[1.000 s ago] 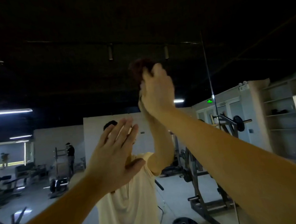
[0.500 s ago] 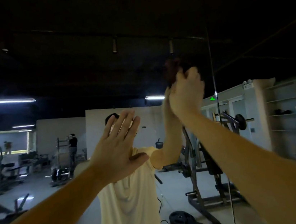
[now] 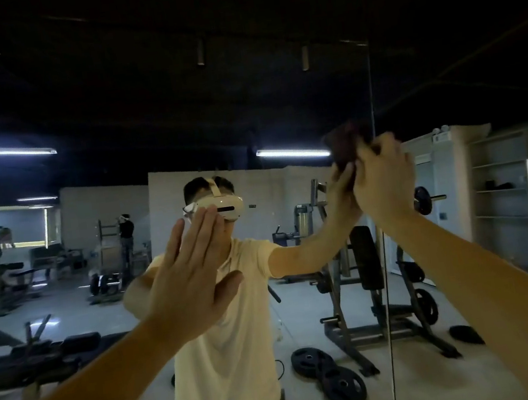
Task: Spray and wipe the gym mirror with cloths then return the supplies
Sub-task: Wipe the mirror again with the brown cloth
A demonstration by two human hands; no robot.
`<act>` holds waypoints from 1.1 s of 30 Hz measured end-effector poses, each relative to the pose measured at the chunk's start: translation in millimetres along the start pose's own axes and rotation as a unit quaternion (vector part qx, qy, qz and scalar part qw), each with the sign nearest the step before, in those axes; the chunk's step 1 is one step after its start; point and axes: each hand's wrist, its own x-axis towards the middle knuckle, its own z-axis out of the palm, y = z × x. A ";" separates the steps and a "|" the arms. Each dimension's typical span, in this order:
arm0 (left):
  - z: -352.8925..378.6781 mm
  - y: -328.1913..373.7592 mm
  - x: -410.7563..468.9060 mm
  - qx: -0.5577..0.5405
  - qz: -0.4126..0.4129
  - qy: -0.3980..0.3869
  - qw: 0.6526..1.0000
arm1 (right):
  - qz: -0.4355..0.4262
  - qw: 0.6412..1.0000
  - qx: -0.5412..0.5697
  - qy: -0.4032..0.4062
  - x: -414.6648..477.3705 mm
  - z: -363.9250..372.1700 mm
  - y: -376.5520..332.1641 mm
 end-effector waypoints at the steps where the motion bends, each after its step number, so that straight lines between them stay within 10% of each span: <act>1: 2.3 2.3 -5.6 -0.008 -0.012 0.006 1.000 | 0.063 0.998 0.014 0.015 8.0 1.9 -8.8; 5: 7.8 5.4 -14.2 -0.006 -0.021 0.015 1.000 | 0.061 0.993 0.088 0.051 -34.9 14.6 -76.7; 15: 5.3 5.5 -14.5 0.022 -0.009 0.004 1.000 | -0.398 0.908 0.035 -0.127 -171.3 15.2 -38.2; 19: 3.9 6.9 -15.4 0.014 -0.015 -0.007 1.000 | -0.105 0.988 0.079 -0.086 -109.7 -1.5 -11.5; 24: 0.4 5.9 -13.8 -0.001 -0.020 -0.029 0.999 | 0.161 0.982 0.096 -0.014 -89.2 4.1 -51.8; 33: 1.9 58.3 -105.7 -0.087 -0.094 -0.001 0.992 | -0.262 0.938 0.138 -0.178 -254.6 12.5 -88.9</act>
